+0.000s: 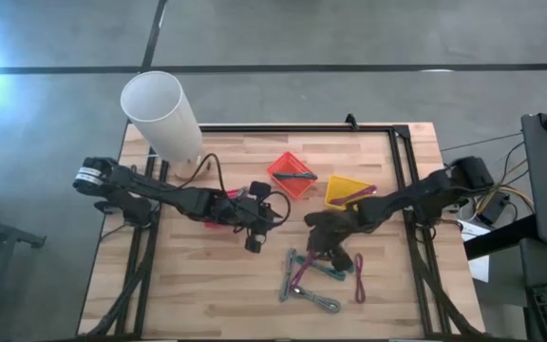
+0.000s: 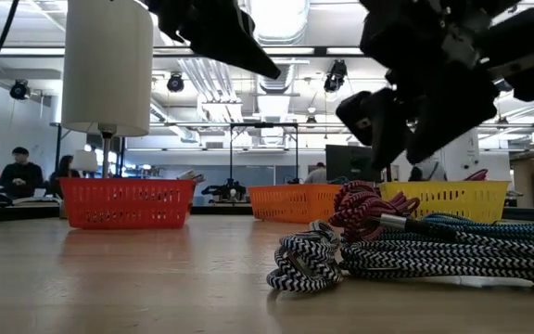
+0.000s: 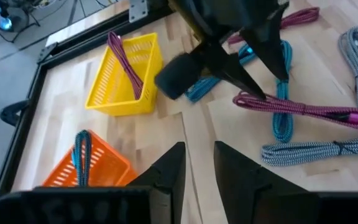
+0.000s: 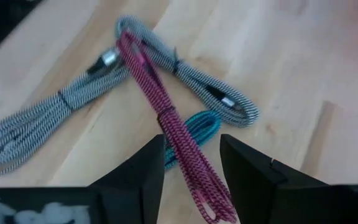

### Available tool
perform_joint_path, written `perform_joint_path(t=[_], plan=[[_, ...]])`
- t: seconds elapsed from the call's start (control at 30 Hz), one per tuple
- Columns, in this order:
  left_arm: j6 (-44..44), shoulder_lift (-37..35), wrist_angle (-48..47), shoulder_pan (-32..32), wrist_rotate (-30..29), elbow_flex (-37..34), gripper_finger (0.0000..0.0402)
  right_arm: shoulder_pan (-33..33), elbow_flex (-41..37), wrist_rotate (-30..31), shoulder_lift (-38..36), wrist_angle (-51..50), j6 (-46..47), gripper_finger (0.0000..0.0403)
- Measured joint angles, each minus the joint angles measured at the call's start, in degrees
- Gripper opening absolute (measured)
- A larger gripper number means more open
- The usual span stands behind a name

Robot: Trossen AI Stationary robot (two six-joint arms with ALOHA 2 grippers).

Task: Pick & Place USB Port
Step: Put the top black and pink charger cable into the yellow bin

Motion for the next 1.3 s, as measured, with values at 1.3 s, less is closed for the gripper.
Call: perform_joint_path(t=[1.3], plan=[[-1.24,0.0,-1.9,-0.04,0.14,-0.04,0.009,0.32,21.58,10.12,6.11,-46.13,1.32,0.0015]])
